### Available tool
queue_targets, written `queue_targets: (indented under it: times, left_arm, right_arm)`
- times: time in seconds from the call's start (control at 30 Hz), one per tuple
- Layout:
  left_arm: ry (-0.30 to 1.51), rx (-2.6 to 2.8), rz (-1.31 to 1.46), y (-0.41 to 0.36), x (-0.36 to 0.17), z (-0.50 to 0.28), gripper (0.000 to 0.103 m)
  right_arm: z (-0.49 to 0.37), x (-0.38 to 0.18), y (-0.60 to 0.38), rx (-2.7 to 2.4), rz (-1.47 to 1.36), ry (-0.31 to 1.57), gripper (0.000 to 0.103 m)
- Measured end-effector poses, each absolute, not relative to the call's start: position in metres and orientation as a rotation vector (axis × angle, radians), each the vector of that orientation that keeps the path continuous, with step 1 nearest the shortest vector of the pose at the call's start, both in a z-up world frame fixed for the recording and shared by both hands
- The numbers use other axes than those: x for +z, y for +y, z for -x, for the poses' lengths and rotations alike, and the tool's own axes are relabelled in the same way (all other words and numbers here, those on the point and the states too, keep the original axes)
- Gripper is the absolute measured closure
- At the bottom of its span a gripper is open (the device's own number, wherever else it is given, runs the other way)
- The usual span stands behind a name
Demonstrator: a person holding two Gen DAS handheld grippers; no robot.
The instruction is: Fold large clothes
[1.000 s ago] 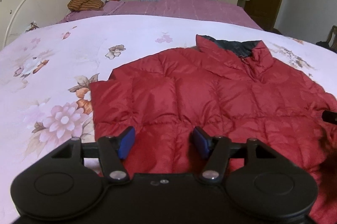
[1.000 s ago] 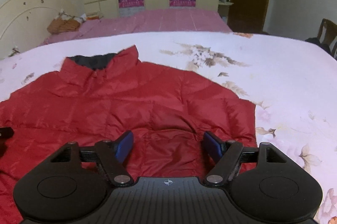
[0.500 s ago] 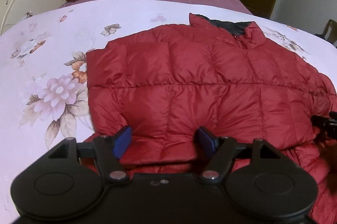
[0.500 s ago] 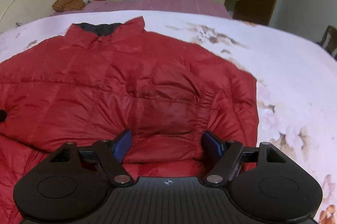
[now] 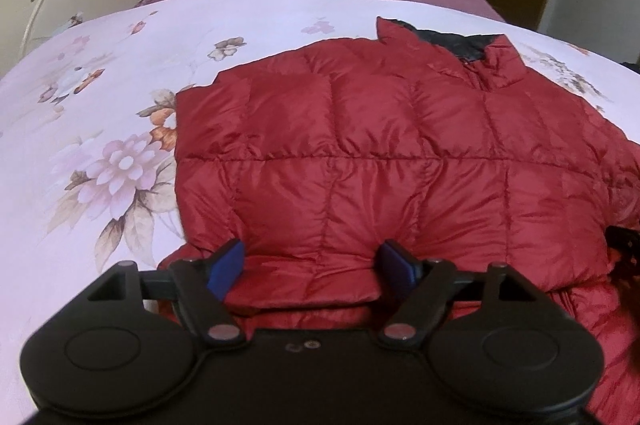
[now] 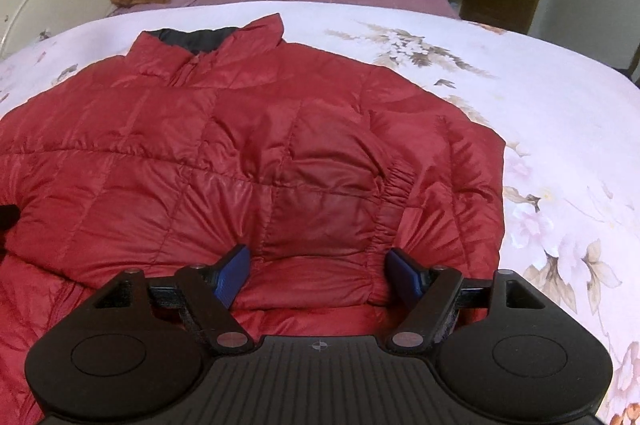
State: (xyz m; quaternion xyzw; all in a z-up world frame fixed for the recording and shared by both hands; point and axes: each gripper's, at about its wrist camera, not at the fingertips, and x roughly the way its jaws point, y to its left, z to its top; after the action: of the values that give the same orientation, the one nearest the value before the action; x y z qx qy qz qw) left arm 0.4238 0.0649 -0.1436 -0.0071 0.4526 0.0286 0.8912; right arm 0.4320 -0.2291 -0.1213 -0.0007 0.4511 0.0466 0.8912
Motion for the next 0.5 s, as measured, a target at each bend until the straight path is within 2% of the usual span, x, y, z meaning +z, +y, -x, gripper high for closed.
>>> queue_targets:
  times: [0.23, 0.5]
  left_arm:
    - [0.956, 0.132, -0.023, 0.053, -0.136, -0.421, 0.028]
    - [0.911, 0.138, -0.006, 0.041, -0.117, -0.395, 0.03]
  right_arm:
    - [-0.435, -0.114, -0.235, 0.141, 0.007, 0.952, 0.027]
    - [-0.402, -0.097, -0.248, 0.183, -0.026, 0.871, 0.027]
